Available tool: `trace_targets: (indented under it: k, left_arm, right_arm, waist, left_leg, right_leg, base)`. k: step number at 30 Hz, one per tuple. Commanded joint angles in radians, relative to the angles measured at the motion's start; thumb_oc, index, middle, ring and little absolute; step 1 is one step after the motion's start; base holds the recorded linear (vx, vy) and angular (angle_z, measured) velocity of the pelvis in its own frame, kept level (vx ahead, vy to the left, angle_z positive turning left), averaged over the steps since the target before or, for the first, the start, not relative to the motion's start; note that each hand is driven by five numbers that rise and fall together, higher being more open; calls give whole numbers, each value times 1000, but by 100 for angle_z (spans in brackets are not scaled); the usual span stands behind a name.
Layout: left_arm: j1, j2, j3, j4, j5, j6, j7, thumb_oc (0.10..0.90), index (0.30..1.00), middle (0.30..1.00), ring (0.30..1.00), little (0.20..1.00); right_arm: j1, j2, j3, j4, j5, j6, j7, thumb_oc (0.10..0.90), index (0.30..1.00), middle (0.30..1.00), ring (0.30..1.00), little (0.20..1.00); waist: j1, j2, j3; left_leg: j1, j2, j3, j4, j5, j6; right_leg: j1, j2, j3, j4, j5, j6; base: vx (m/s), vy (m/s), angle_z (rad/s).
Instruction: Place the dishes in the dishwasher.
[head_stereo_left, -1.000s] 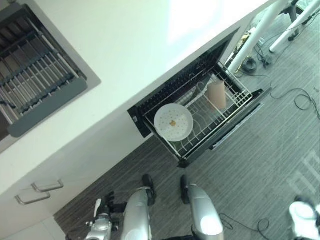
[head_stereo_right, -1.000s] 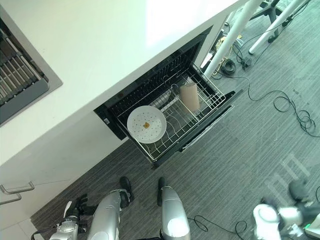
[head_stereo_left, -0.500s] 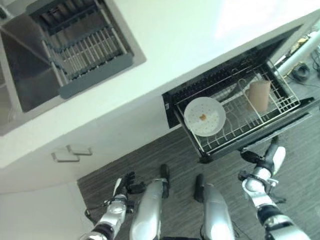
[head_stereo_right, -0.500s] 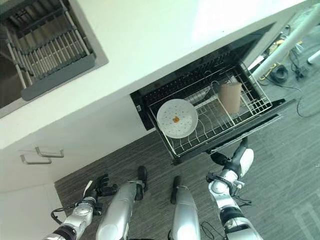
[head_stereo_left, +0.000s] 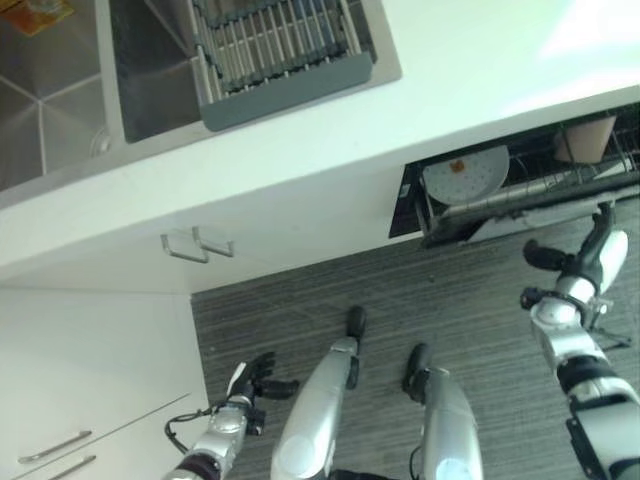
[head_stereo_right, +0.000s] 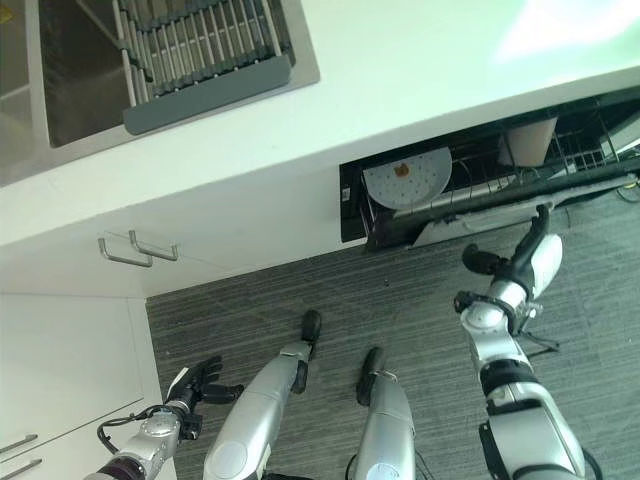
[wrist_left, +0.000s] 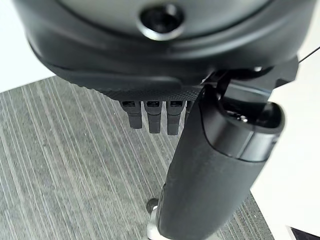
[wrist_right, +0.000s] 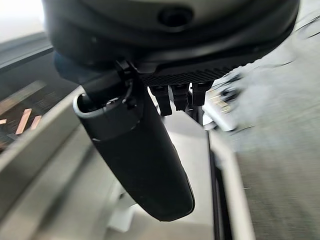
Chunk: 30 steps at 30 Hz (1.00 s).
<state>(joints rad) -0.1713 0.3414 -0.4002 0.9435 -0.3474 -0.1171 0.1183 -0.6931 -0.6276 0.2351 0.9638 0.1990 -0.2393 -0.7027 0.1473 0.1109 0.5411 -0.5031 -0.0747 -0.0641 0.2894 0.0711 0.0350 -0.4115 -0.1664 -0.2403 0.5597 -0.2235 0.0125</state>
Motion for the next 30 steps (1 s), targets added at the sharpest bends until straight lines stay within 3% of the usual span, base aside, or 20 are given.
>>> trace_targets:
  k: [1,5,9,11,12,13,15,17,22,26,30]
  left_arm:
    - [8,74,-50,-82,86,-40,21,800,900,900,900,900]
    - [19,104,-75,-90,116,-48,32,800,900,900,900,900]
    - [11,149,-113,-89,219,-73,73,800,900,900,900,900]
    - [22,162,-110,-100,198,-82,84,800,900,900,900,900]
    - [23,162,-99,-101,255,-90,125,800,900,900,900,900]
    - [11,188,-117,-117,420,-73,185,800,900,900,900,900]
    - [-5,211,-140,-139,426,-20,240,800,900,900,900,900]
    - [-16,197,-114,-119,390,-9,270,800,900,900,900,900]
    - [5,173,-14,-127,349,-11,320,800,900,900,900,900]
    - [70,132,67,-167,232,-43,275,800,900,900,900,900]
    - [141,53,140,-176,116,-27,139,800,900,900,900,900]
  right_arm:
    - [-269,-159,82,-115,-111,-173,-15,800,900,900,900,900]
    - [-406,-178,154,-130,-139,-159,-27,800,900,900,900,900]
    - [-573,-172,258,-158,-158,-95,4,800,900,900,900,900]
    - [-593,-163,275,-158,-110,-59,50,800,900,900,900,900]
    - [-570,-149,268,-153,-107,-46,70,800,900,900,900,900]
    - [-529,-124,255,-158,-94,-36,91,800,900,900,900,900]
    - [-420,-82,240,-186,-56,-8,116,800,900,900,900,900]
    - [-281,-32,225,-210,-45,8,109,800,900,900,900,900]
    - [143,95,170,-242,22,-33,65,800,900,900,900,900]
    - [450,165,88,-241,93,-121,116,800,900,900,900,900]
    - [631,205,24,-223,37,-180,228,800,900,900,900,900]
  waist:
    - [59,22,-21]
    - [91,15,-21]
    - [126,6,-21]
    - [142,3,-21]
    - [148,2,-21]
    - [145,-1,-21]
    - [134,9,-21]
    - [108,7,-21]
    - [41,-17,-44]
    - [-14,-34,-84]
    - [-75,-51,-137]
  left_leg:
    - [47,32,-29,11,-49,3]
    - [53,15,-45,11,-67,3]
    - [45,7,-59,11,-64,4]
    - [54,1,-68,11,-69,5]
    - [58,-1,-73,11,-71,7]
    - [61,1,-73,11,-73,7]
    - [54,17,-74,11,-54,14]
    - [70,25,-72,11,-62,16]
    - [127,42,-63,11,-98,19]
    - [165,61,-46,11,-123,16]
    - [219,84,-15,11,-151,8]
  right_leg:
    - [-10,21,40,73,8,-14]
    - [1,16,36,93,-29,-4]
    - [19,16,15,88,-37,-2]
    - [43,12,2,83,-40,1]
    - [53,11,-4,79,-40,3]
    - [55,13,-3,80,-42,4]
    - [43,30,-4,73,-19,-2]
    - [52,40,14,61,-17,-3]
    - [119,53,33,-28,15,6]
    - [173,62,42,-107,43,12]
    - [243,76,56,-196,73,16]
  base:
    - [18,-4,44]
    - [86,-21,30]
    - [13,-12,10]
    - [14,-16,11]
    - [7,-7,7]
    - [-9,1,12]
    - [-122,68,12]
    - [-73,83,2]
    - [12,16,3]
    - [58,0,11]
    - [40,-47,-19]
